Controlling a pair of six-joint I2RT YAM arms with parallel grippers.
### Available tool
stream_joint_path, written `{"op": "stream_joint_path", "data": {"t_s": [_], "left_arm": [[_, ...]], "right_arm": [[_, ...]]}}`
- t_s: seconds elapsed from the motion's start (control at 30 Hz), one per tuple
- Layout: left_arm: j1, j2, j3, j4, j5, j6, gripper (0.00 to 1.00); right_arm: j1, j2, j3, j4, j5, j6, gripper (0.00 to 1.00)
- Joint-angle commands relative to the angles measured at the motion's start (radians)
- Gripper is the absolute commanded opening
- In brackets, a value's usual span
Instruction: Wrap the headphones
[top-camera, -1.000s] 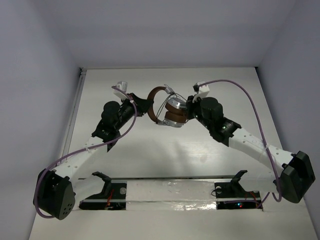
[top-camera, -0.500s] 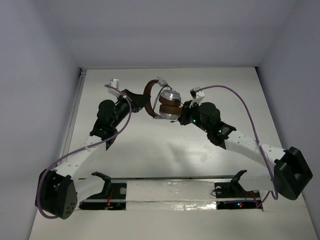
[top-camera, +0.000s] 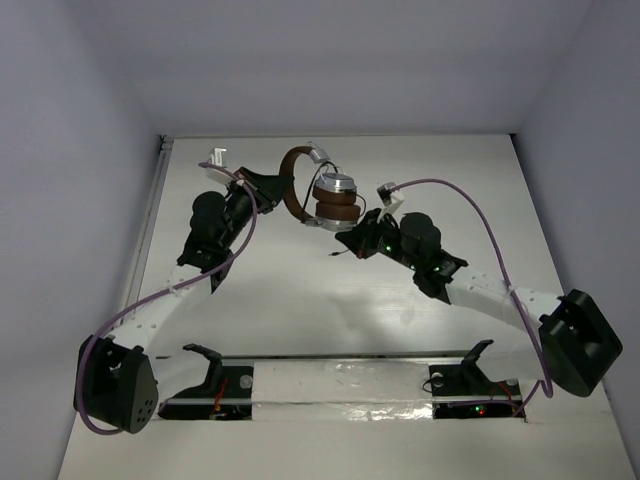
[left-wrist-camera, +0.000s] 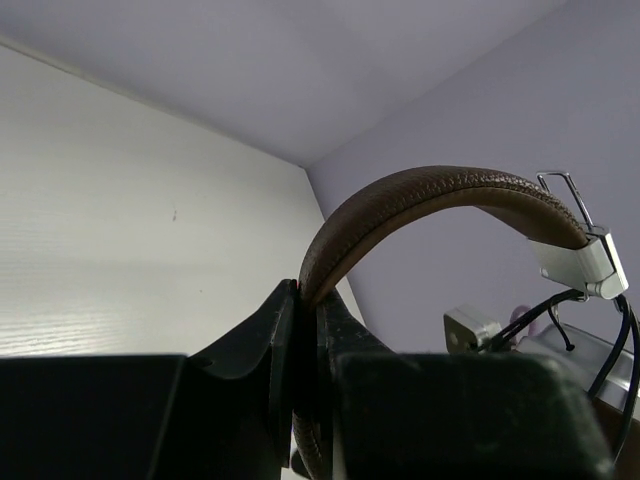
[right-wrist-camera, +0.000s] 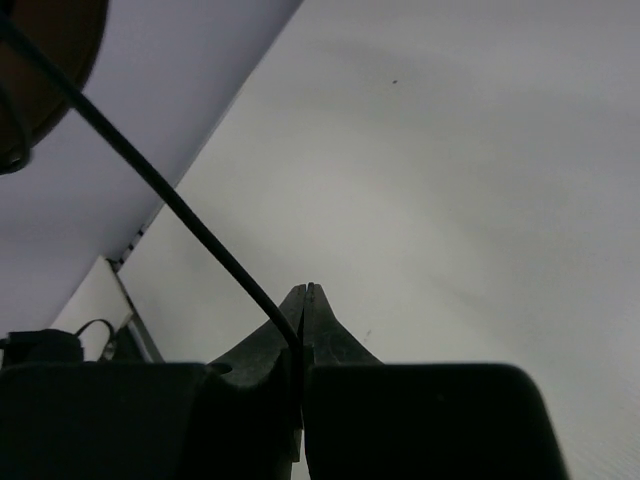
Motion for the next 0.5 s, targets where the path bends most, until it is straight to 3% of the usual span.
{"op": "stream_joint_path", "data": {"t_s": [0.0,0.27,0.47], "left_arm": [[0.011,-0.019,0.043,0.144,-0.121,-0.071,0.00],[-0.002,0.040,-0.053,0.249,-0.232,-0.175,0.00],[-0.043,0.078,-0.061,0.280,-0.307,-0.171,0.00]], "right_arm": [[-0.003,-0.045,-0.044,0.113,-0.150,0.097,0.00],[0.016,0.048,-0.021,0.221,-0.230,0.211,0.00],[0.026,0.090,-0.047,0.341,-0.201,0.283,0.14]]}}
